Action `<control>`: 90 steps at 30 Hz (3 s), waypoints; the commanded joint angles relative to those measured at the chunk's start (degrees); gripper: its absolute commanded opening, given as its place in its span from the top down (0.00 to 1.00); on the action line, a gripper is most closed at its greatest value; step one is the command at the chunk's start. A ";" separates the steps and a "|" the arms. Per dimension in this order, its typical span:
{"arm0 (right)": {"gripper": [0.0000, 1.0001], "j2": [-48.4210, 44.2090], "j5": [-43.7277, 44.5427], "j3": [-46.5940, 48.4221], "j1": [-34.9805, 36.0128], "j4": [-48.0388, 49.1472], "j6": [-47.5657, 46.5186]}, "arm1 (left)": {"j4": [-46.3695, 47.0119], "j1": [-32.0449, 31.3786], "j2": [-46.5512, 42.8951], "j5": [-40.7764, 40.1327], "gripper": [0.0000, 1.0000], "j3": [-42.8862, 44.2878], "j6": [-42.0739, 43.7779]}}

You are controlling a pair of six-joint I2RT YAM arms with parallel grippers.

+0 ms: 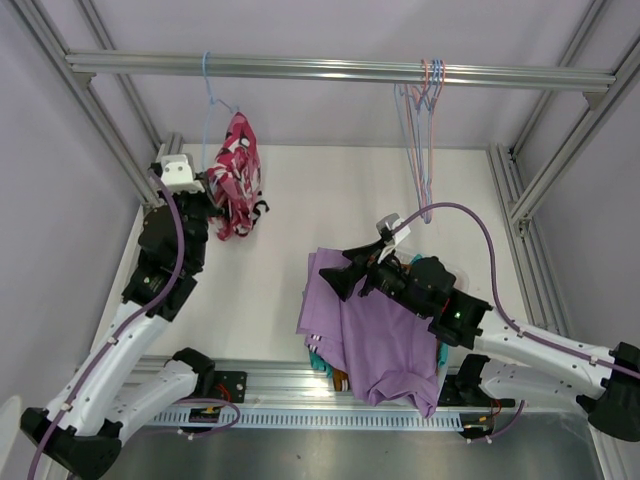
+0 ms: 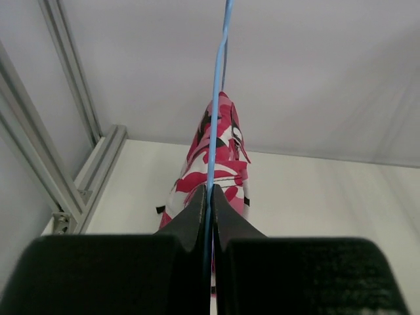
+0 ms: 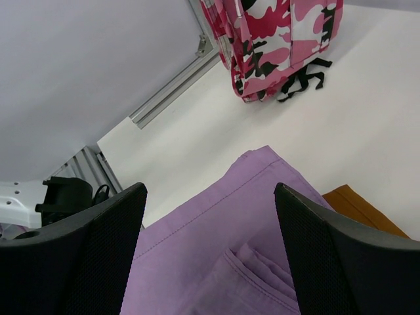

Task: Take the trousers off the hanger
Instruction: Move the hanger to the clothesline, then pick up the hanger from the clothesline.

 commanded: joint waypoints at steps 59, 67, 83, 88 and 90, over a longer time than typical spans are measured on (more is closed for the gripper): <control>0.16 2.77 -2.20 -1.59 -3.39 7.03 2.00 | -6.06 -9.55 8.44 28.50 0.47 11.35 -12.28; 0.16 2.78 -2.20 -1.15 -3.39 5.62 1.65 | -7.18 -9.55 1.93 34.58 0.00 12.92 -8.76; 0.15 1.63 -3.86 -1.50 -3.83 4.75 0.60 | -34.16 -1.56 26.85 37.98 0.01 48.48 -9.19; 0.15 0.40 -3.95 -2.29 -4.53 4.22 0.24 | -41.56 0.72 33.30 47.81 0.01 56.08 -9.98; 0.14 0.31 -4.83 -2.73 -5.32 4.48 0.51 | -43.57 1.69 36.36 50.47 0.03 58.35 -10.95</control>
